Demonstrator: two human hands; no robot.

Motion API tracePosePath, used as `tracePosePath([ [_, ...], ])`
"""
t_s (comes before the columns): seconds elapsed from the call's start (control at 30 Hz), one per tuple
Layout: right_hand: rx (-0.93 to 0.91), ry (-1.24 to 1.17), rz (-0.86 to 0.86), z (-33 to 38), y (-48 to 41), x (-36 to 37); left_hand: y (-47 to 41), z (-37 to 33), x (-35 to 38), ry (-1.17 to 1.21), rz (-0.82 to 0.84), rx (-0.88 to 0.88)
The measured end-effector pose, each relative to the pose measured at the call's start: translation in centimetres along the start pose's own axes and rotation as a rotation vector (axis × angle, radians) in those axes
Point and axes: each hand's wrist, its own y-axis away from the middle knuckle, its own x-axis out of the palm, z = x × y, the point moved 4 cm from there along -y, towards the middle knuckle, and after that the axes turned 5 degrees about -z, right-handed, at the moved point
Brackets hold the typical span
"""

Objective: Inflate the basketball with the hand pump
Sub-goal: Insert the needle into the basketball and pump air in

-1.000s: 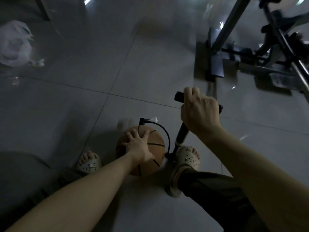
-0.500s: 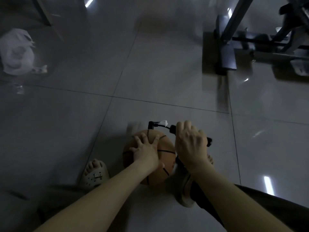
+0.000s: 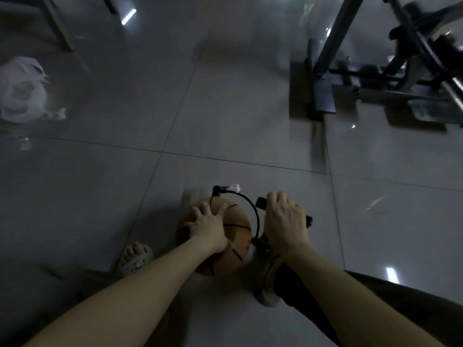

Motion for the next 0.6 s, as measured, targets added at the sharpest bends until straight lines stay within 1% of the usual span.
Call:
tracePosePath([
  [0.03,0.002,0.009,-0.043,-0.2,-0.3,-1.6,0.2,0.1,0.0,0.0,0.013,-0.008],
  [0.13,-0.051,0.048,-0.249,-0.3,-2.5,-8.0,1.1,0.5,0.0,0.007,0.012,-0.002],
  [0.23,-0.052,0.06,-0.337,-0.4,-3.6,-12.2,1.3,0.8,0.4,0.044,-0.045,0.015],
  [0.3,-0.029,0.052,-0.331,-0.4,-3.2,-11.7,1.1,0.7,0.5,0.05,-0.04,0.01],
  [0.43,-0.002,0.062,-0.267,-0.4,-1.4,-6.7,0.3,0.9,0.5,0.036,-0.005,-0.034],
  [0.6,0.001,0.078,-0.284,-0.7,-1.3,-2.9,0.1,1.1,1.0,0.049,-0.065,0.008],
])
